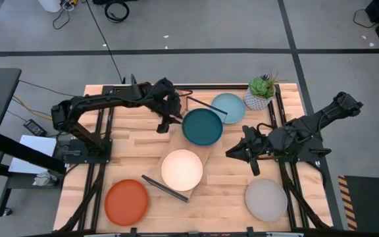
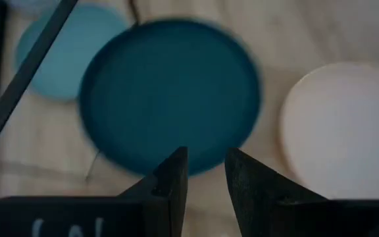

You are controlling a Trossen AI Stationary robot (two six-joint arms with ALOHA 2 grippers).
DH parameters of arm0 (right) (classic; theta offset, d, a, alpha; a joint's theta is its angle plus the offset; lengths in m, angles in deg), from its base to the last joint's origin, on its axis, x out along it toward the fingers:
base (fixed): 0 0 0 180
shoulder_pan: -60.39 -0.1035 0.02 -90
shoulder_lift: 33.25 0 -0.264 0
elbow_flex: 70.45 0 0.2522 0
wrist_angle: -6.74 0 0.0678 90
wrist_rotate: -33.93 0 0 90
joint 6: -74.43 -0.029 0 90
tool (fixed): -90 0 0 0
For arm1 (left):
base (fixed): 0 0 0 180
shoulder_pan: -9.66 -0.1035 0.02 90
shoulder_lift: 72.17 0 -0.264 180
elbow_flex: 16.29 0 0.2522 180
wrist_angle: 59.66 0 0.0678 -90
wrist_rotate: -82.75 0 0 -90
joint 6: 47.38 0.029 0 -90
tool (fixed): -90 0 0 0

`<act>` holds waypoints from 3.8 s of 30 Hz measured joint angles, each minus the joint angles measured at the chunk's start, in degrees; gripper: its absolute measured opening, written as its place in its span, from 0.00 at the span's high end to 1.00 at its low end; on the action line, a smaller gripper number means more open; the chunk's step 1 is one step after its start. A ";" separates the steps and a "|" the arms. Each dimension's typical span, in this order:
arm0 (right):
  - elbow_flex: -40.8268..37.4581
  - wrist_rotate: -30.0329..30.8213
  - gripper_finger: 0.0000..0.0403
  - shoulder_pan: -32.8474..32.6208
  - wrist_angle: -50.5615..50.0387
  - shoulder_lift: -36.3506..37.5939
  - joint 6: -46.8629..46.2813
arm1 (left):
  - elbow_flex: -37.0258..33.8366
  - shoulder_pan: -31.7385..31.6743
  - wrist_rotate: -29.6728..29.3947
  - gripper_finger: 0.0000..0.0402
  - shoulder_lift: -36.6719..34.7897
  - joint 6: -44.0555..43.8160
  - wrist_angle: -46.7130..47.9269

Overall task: Place and stack plates onto a shelf
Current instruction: Stack the brown plate on top of the peach plate on the shelf

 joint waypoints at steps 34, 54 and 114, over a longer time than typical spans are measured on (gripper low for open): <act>0.02 -0.17 0.88 0.00 7.56 -0.07 -0.02 | -25.11 -9.32 -15.46 0.73 -9.33 -0.02 -9.19; 0.02 -0.26 0.88 0.00 8.13 -0.07 -0.01 | -28.91 -6.51 -27.62 0.73 -0.31 9.98 -20.80; 0.07 -0.39 0.88 0.00 8.00 -0.07 7.28 | 3.96 19.17 -19.46 0.96 -8.14 -8.10 32.23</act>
